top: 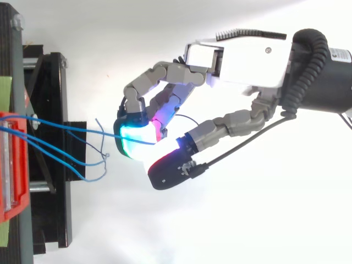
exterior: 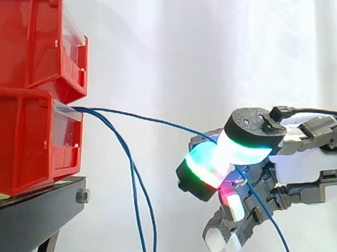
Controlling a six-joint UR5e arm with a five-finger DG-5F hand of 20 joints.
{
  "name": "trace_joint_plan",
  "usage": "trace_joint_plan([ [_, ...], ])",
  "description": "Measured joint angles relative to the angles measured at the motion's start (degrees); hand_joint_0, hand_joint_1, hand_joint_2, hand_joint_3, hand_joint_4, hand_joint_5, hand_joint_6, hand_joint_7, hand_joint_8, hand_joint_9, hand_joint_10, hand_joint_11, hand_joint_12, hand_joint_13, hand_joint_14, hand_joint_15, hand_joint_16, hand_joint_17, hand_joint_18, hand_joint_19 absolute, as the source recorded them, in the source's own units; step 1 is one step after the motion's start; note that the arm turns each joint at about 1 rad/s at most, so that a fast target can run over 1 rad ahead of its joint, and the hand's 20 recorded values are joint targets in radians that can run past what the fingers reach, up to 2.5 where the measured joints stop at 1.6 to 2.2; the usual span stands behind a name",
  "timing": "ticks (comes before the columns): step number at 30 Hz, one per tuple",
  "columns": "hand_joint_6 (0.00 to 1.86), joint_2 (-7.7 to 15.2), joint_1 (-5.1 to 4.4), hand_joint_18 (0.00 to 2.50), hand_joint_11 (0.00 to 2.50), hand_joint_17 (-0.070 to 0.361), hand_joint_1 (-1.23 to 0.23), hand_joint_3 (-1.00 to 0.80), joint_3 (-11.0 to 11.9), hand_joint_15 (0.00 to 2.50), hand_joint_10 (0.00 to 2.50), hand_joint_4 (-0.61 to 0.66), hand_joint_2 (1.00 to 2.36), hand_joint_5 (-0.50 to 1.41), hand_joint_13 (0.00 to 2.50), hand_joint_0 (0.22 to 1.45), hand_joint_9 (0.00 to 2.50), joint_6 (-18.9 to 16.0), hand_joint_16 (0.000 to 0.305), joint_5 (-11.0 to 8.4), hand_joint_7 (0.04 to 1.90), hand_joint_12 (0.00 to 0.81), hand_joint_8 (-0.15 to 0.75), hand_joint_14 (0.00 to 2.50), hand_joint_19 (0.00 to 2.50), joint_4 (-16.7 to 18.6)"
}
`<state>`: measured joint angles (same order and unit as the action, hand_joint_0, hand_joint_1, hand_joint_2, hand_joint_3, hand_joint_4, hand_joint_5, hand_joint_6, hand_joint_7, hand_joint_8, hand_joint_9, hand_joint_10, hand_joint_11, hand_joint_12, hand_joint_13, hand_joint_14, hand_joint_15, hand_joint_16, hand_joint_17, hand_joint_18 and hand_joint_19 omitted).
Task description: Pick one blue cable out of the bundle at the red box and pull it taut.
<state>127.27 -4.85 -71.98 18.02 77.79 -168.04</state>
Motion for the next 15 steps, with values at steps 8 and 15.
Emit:
trace_joint_plan([
  [8,0.58,0.0,-0.01,0.57,0.52,0.102,-0.42,-0.5,0.0,0.42,0.01,0.0,1.0,-0.04,0.77,0.53,1.07,0.0,0.045,-0.01,1.27,0.362,0.174,0.01,0.44,0.0],
  [15,0.64,0.0,-0.02,0.61,0.55,0.112,-0.62,-0.38,0.0,0.41,0.01,0.01,1.01,-0.05,0.8,0.56,1.09,0.1,0.05,-0.01,1.19,0.39,0.204,0.01,0.41,0.4],
])
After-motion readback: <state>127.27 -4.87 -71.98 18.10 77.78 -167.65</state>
